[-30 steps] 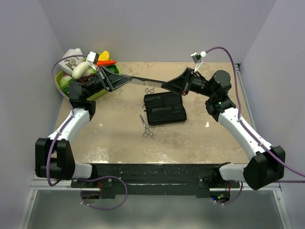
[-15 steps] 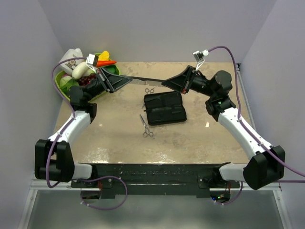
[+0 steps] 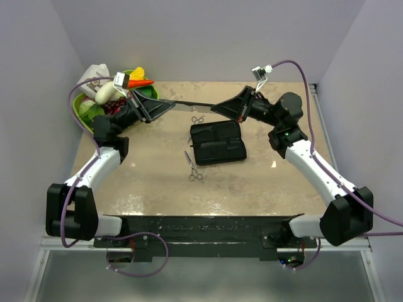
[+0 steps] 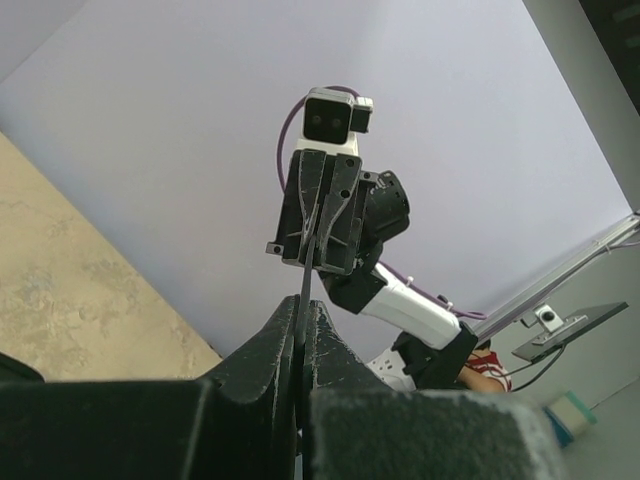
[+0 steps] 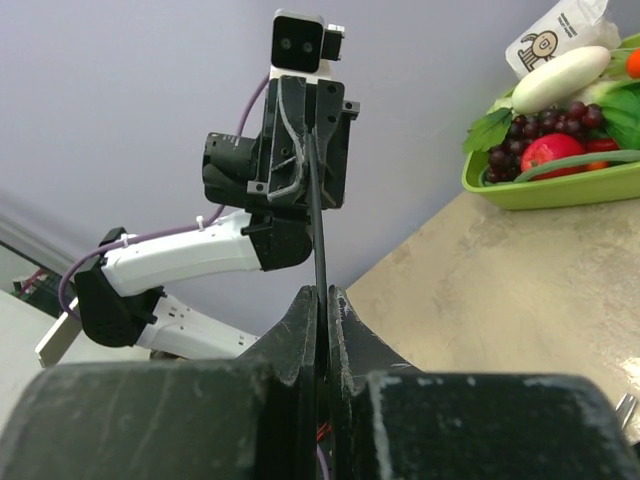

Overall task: Sort the hair-cutting tools
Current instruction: Pick up the comb at the center of the board, then place the comb in the hairdressing tool bag.

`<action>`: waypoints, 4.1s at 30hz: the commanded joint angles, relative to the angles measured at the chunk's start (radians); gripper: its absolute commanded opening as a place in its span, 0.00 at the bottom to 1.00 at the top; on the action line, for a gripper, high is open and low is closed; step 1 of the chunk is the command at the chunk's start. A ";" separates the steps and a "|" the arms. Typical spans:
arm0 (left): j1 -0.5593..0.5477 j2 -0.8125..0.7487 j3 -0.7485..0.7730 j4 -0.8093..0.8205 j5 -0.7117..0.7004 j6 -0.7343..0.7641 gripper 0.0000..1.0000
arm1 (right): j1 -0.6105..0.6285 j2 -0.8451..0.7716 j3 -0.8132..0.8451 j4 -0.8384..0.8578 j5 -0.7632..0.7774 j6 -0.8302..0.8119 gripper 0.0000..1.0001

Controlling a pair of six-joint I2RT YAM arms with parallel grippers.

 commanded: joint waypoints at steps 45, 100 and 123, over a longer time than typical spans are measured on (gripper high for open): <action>-0.092 0.295 0.318 -1.250 -0.404 0.939 0.99 | -0.310 0.252 0.320 -1.046 0.366 -0.858 0.00; -0.313 0.791 0.722 -1.706 -0.981 1.028 0.98 | -0.369 0.449 0.349 -1.063 0.142 -0.938 0.00; -0.325 0.799 0.733 -1.775 -1.065 1.040 0.98 | -0.372 0.482 0.344 -1.051 0.102 -0.923 0.00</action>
